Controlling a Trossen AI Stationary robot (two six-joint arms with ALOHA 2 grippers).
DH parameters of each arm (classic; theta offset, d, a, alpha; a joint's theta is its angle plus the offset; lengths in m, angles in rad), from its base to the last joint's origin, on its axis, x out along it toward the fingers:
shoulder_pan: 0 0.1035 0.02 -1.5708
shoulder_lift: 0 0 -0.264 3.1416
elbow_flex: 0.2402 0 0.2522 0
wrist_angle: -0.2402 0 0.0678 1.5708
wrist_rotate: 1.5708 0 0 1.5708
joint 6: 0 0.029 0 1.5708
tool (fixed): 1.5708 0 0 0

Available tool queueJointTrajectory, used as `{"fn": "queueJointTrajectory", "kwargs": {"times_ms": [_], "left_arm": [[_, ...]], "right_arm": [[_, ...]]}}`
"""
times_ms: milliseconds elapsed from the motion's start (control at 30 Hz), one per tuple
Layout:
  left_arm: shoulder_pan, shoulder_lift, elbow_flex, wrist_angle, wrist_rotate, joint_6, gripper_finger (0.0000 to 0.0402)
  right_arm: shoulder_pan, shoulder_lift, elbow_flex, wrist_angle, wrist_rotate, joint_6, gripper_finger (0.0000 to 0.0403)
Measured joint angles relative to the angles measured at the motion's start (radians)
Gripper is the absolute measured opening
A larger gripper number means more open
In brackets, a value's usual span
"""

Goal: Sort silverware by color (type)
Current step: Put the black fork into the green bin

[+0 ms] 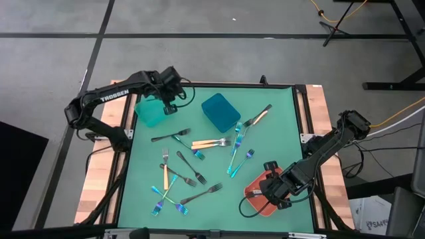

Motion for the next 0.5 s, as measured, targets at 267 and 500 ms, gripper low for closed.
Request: {"fn": "queueJointTrajectory", "kwargs": {"times_ms": [267, 500], "left_arm": [[0.091, 0.0, -0.03, -0.043, 0.001, 0.051, 0.0003], [0.147, 0.0, -0.134, -0.038, -0.001, 0.052, 0.0003]], "right_arm": [[0.0, 0.0, 0.0, 0.0, 0.0, 0.0, 0.0124], [0.0, 0.0, 0.0, 0.001, 0.0, 0.0, 0.0124]]}}
